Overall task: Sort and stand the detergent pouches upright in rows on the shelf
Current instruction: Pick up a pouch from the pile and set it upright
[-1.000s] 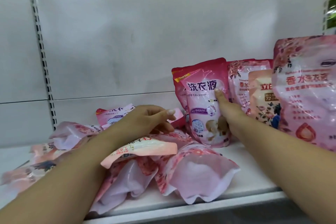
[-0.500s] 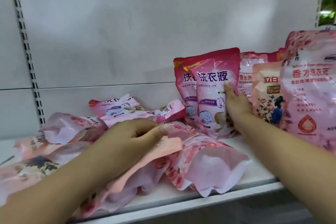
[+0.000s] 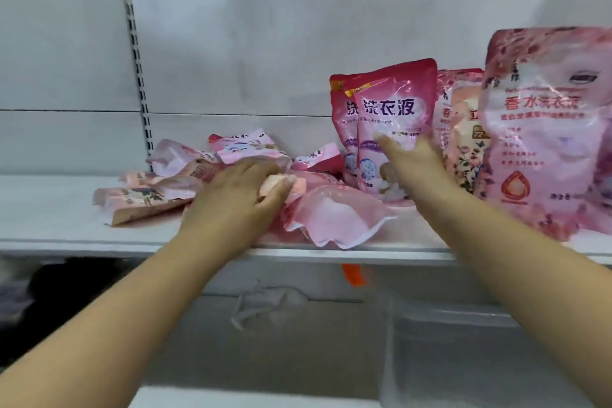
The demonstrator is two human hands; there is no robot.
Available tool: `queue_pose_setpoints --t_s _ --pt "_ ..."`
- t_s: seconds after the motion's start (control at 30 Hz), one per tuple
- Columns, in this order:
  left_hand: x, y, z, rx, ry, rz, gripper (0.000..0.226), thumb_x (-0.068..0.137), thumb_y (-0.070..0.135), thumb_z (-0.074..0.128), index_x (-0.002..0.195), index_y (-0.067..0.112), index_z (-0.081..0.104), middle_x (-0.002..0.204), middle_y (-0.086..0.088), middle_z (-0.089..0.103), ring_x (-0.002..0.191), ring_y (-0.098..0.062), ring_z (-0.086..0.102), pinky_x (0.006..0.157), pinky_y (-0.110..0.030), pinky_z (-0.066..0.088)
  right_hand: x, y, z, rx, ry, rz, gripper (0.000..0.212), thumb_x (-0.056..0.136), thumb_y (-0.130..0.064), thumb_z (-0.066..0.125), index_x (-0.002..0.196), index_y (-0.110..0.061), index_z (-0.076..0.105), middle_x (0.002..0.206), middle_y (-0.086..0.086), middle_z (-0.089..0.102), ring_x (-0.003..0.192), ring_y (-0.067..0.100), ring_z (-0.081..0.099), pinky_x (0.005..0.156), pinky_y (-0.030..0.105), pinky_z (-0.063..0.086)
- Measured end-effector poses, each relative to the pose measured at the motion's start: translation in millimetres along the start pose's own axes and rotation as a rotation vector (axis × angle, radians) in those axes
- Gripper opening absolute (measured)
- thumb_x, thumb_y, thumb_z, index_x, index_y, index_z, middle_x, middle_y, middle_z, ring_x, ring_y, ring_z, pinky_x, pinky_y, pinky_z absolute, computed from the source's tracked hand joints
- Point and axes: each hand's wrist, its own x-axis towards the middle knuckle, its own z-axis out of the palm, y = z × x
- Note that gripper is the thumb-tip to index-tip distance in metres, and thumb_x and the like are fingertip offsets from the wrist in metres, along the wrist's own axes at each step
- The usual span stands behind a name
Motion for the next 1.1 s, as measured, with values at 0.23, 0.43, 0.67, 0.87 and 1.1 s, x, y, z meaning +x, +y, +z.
queue_pose_setpoints --t_s 0.23,0.43,0.67,0.87,1.1 --pt "-4.2 -0.7 8.0 0.003 -0.003 -0.087 0.079 0.070 0.069 0.013 0.124 0.026 0.051 0.129 -0.001 0.053 0.120 -0.022 0.044 0.096 -0.034 0.034 -46.5 -7.3 7.3 0.184 -0.595 0.166 0.044 0.073 -0.042 0.071 0.101 -0.008 0.066 0.095 0.009 0.069 0.082 0.021 0.064 0.077 0.033 0.053" --pt "-7.0 2.1 6.6 -0.040 -0.017 -0.102 0.061 0.078 0.056 0.021 0.123 0.027 0.051 0.130 0.000 0.052 0.121 -0.020 0.044 0.097 -0.034 0.035 -60.3 -19.2 -1.2 0.274 -0.709 0.135 0.012 0.082 -0.017 0.065 0.083 -0.005 0.066 0.078 0.010 0.067 0.065 0.019 0.062 0.068 0.033 0.055" --pt "-3.9 5.6 0.2 -0.077 -0.033 -0.124 0.064 0.078 0.059 0.021 0.125 0.028 0.051 0.133 0.001 0.051 0.124 -0.020 0.043 0.102 -0.039 0.034 -97.5 -11.9 -33.3 0.302 -0.741 0.050 0.026 0.059 -0.019 0.072 0.085 -0.013 0.071 0.080 0.005 0.072 0.064 0.013 0.064 0.057 0.025 0.055" --pt "-39.7 21.7 -6.3 -0.382 0.267 -0.187 0.058 0.081 0.050 0.033 0.124 0.020 0.057 0.138 0.000 0.046 0.132 -0.020 0.033 0.111 -0.038 0.020 -143.0 24.2 -26.6 0.498 -0.553 -0.034 0.058 0.035 -0.027 0.076 0.093 -0.026 0.068 0.141 -0.009 0.043 0.117 0.012 0.054 0.085 0.028 0.054" --pt "-134.6 82.8 30.3 -1.419 0.022 -0.726 0.047 0.077 0.055 0.046 0.106 0.020 0.061 0.103 0.001 0.069 0.098 -0.019 0.065 0.081 -0.034 0.051 -181.3 60.3 -5.4 0.808 -0.368 -0.107 0.068 0.048 -0.004 0.079 0.104 -0.035 0.058 0.117 -0.016 0.061 0.108 0.003 0.060 0.083 0.026 0.054"
